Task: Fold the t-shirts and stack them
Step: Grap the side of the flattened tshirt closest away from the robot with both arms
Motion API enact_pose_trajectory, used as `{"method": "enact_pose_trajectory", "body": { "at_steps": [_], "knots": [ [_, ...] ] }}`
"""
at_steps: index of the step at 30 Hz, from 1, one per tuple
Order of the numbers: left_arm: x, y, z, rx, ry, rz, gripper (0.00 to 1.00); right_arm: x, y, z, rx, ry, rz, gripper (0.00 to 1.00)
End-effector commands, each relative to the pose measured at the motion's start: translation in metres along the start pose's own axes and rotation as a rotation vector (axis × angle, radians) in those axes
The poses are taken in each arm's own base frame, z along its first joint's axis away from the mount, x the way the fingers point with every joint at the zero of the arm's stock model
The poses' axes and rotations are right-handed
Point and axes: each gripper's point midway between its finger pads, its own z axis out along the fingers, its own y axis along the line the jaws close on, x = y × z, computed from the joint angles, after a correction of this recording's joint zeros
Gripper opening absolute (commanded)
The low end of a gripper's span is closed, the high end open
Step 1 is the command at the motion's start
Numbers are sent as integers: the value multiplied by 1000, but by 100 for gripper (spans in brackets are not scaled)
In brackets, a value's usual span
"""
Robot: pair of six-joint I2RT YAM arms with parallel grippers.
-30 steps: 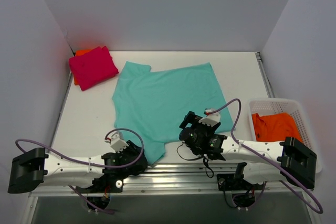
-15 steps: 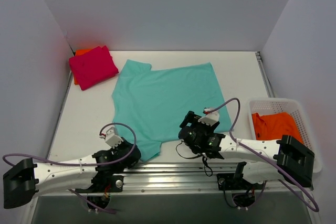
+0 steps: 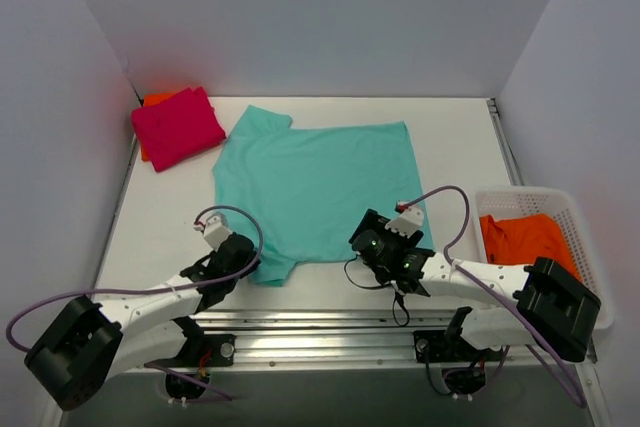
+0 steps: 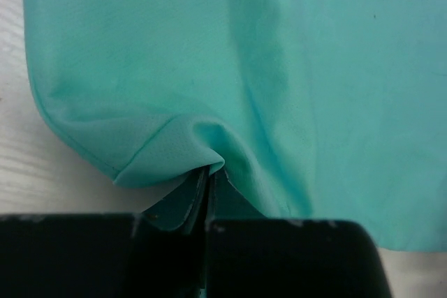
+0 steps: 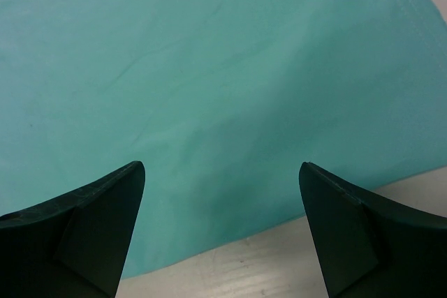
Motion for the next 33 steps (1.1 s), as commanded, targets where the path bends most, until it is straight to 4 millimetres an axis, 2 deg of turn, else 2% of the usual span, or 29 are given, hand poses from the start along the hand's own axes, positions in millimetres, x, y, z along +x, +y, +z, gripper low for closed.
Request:
{"method": "enact_pose_trajectory", "body": {
  "at_steps": [1,4,5,6,11,19,21,24,28,33],
  "knots": [
    [5,-13,9,54,48,54,2,7,-4,-2,13,37,-4,88],
    [1,-14,11,69,42,38,2,5,-10,-6,35,45,-7,89],
    [-1,-14,10,70,33,38,2,6,-20,-8,68,52,-36,89],
    [-3,-11,9,63,28,40,2,2,-22,-10,80,47,-27,89],
    [-29,-6,7,54,-18,22,2,-5,-44,-16,160,26,-43,91],
    [-38,-2,17,62,-6,-31,2,-17,-66,-28,263,7,1,91],
    [-38,-5,19,70,-6,-35,2,-17,-79,-32,297,1,33,90],
    [-39,-4,22,70,-8,-42,2,-17,-85,-36,294,3,103,88],
    [-45,-2,23,72,-18,-50,2,-15,-83,-36,266,9,173,87],
    [-48,-4,21,89,-13,-55,2,-7,-85,-23,298,14,172,84]
  ]
}}
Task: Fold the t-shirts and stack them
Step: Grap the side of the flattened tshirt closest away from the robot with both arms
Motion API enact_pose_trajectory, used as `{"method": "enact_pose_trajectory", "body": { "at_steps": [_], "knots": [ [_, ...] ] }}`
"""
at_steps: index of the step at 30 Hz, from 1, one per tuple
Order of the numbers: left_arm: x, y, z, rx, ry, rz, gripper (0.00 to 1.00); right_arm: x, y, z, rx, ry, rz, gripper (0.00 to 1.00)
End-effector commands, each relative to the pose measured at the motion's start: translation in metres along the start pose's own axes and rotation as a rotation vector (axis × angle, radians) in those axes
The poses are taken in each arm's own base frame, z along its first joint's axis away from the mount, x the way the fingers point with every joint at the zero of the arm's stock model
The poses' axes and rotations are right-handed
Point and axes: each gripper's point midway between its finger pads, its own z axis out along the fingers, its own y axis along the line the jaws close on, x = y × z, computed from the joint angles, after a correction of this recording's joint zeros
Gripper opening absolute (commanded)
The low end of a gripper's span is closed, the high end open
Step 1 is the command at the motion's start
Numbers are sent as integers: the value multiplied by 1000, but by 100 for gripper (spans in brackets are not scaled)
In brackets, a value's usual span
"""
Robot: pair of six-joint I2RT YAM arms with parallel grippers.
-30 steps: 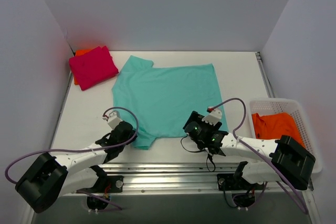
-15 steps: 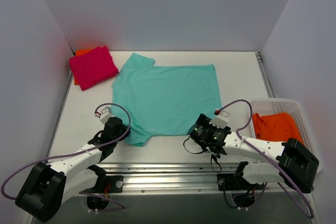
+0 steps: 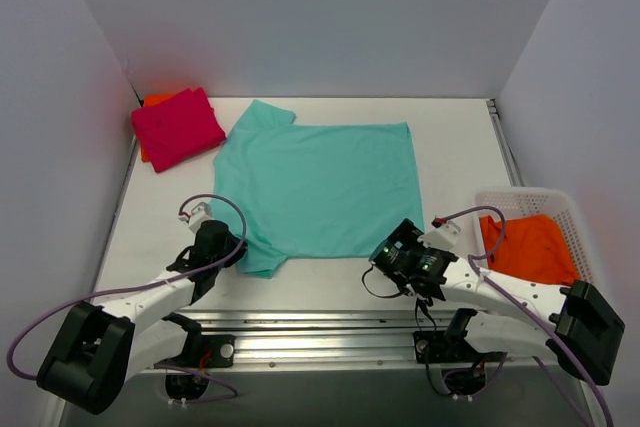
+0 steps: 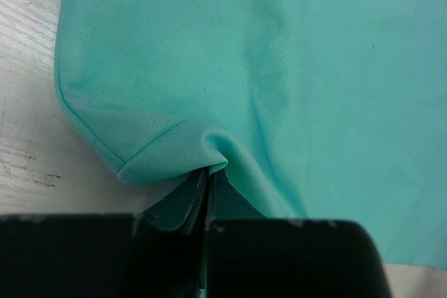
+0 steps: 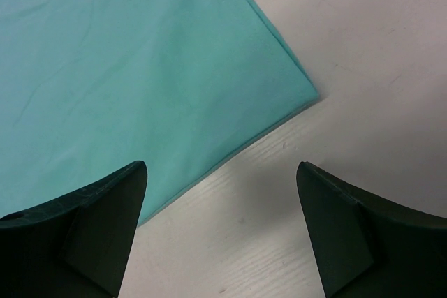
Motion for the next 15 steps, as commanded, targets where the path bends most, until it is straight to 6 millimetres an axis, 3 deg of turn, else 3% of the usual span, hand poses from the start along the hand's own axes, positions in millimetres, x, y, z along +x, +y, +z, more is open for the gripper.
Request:
{"method": "enact_pose_trajectory", "body": {
  "at_steps": [1,3,9,15],
  "knots": [
    [-12,-15,-2,71,-31,-2,2,0,-12,14,63,-26,-5,84],
    [-13,-14,-2,68,-28,-4,2,3,-6,20,60,0,16,74],
    [-17,-11,-2,65,-38,-13,2,14,-11,50,89,110,30,80],
    [-20,-10,0,61,-40,-19,2,21,-11,60,105,127,15,76]
  ]
}}
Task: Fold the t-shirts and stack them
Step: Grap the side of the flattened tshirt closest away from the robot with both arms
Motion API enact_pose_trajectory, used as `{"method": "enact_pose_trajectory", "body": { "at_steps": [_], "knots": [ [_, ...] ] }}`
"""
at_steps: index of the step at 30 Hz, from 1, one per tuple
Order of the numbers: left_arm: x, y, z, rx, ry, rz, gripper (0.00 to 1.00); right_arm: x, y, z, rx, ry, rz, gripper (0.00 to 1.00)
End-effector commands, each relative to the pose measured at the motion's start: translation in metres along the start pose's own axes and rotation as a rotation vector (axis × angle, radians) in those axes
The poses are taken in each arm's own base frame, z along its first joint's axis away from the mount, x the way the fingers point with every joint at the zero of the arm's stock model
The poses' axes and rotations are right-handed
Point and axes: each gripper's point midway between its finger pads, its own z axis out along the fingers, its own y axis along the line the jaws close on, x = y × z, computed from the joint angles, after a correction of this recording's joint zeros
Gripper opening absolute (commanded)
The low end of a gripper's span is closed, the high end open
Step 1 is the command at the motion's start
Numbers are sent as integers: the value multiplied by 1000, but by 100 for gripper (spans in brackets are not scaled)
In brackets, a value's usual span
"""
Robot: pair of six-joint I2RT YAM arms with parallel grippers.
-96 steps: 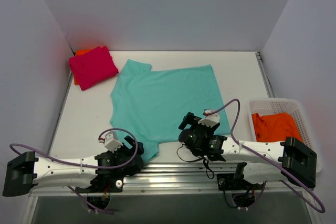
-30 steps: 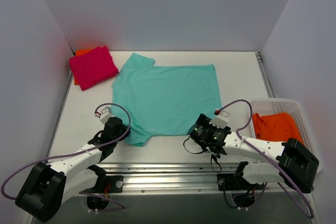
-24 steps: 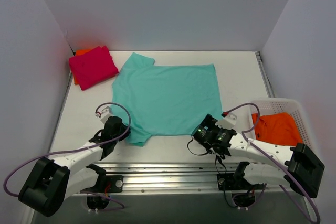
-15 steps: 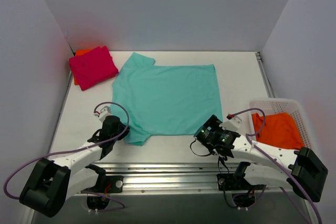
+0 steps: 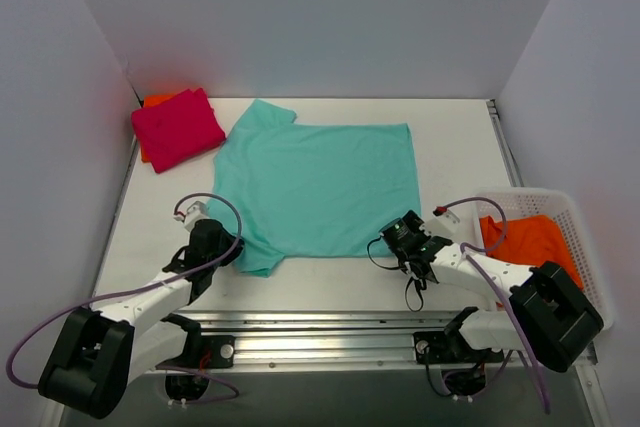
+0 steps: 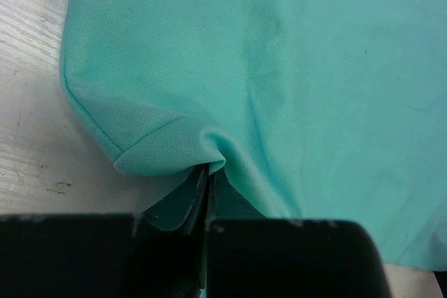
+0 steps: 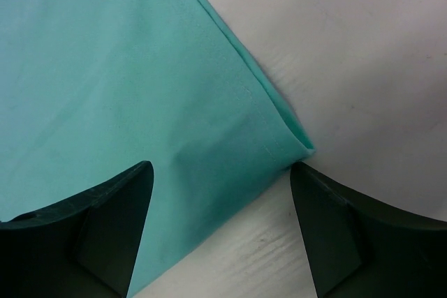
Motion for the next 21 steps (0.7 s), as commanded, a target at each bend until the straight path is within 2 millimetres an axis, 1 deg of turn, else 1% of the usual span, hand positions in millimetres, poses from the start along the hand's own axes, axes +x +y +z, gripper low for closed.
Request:
{"method": "enact_pose_trajectory", "body": {
  "at_steps": [1,2,3,4,5,7,8,10,11,12,13,14,16,17,18,19,20,21],
  "knots": [
    [-10,-11,1,48,-31,2,2,10,3,4,-5,40,-24,75],
    [-11,-10,1,48,-31,2,2,11,3,4,-7,41,-23,74],
    [-11,-11,1,49,-32,1,2,12,3,4,-8,47,-22,69],
    [-11,-11,1,50,-32,-1,2,13,4,4,-14,51,-20,60],
    [-11,-10,1,49,-31,-1,2,14,4,4,-18,54,-22,34],
    [-11,-10,0,50,-29,-4,2,14,3,3,-22,58,-25,13],
    [-10,-11,-1,56,-22,-3,2,14,2,1,-25,61,-23,0],
    [-13,-17,-5,78,-26,-11,2,16,0,-1,-26,66,-34,0],
    [-11,-16,-7,74,-16,-12,2,17,-1,-2,-30,68,-40,0],
    [-17,-24,-12,100,-27,-17,2,18,1,-5,-40,69,-41,0],
    [-17,-27,-16,108,-24,-18,2,20,0,-7,-41,76,-48,0],
    [-15,-23,-19,95,-10,-13,2,22,3,-12,-58,77,-60,0],
    [-24,-32,-29,121,-28,-18,2,23,2,-17,-61,72,-75,0],
    [-18,-25,-32,92,-2,-10,2,22,6,-21,-73,68,-70,0],
    [-21,-29,-37,107,-6,-8,2,22,9,-26,-93,60,-77,0],
    [-23,-33,-41,117,-3,-7,2,21,8,-29,-92,56,-85,0],
    [-20,-31,-44,106,14,-1,2,18,12,-32,-102,51,-78,0],
    [-22,-33,-47,114,13,1,2,16,15,-35,-113,47,-72,0]
  ]
}}
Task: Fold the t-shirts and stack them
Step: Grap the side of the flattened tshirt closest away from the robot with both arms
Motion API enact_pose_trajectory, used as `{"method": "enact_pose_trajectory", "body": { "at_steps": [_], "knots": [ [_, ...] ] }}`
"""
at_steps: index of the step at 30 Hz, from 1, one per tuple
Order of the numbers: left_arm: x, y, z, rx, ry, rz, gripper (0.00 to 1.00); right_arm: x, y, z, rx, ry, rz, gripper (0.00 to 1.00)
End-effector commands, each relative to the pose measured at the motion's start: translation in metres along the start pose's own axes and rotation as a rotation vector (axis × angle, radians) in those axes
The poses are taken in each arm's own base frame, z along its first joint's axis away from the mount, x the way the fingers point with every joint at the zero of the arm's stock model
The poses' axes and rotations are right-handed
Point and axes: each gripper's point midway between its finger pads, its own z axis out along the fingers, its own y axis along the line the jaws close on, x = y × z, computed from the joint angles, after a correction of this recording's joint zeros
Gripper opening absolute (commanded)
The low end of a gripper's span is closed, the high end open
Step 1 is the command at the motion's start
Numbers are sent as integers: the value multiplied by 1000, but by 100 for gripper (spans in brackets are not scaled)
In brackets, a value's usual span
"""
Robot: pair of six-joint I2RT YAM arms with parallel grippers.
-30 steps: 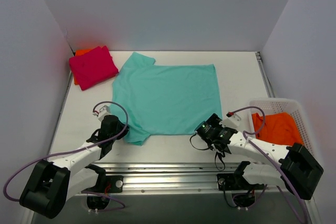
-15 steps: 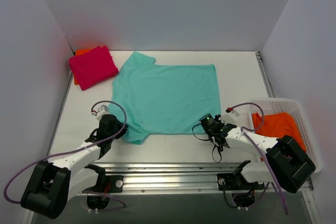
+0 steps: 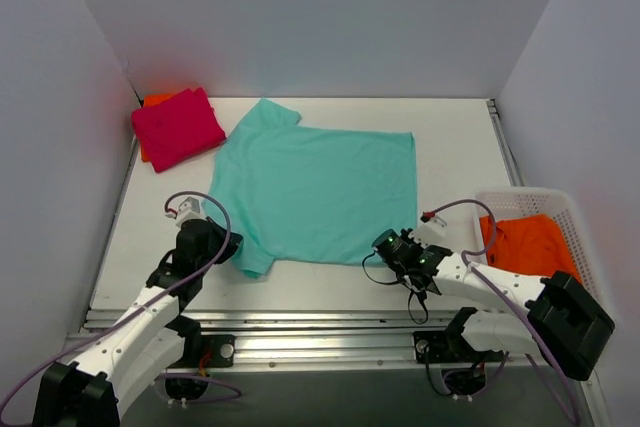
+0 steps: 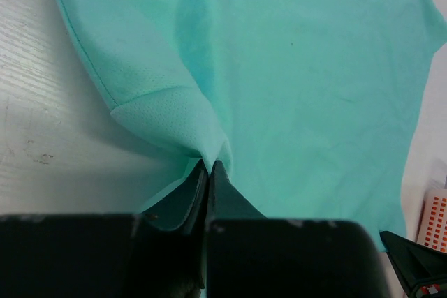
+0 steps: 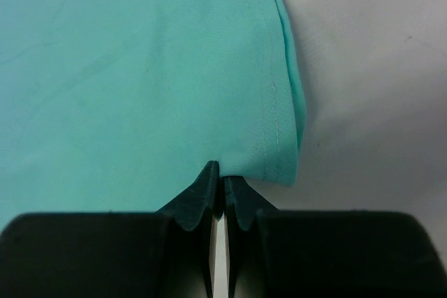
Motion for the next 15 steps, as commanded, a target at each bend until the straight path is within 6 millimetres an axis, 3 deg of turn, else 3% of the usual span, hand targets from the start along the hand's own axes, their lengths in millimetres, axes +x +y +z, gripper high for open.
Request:
{"method": "enact_pose_trajectory", "body": {
  "at_steps": [1,11,15],
  "knots": [
    [-2,-9,-14,3,43,19,2,-15,0,-13,11,-53,1,0],
    [-17,-20,-29,1,26,40,2,-57,2,-43,-13,-152,32,0],
    [-27,-33,-34,26,11,39,2,-63,-3,-48,-6,-164,29,0]
  ]
}}
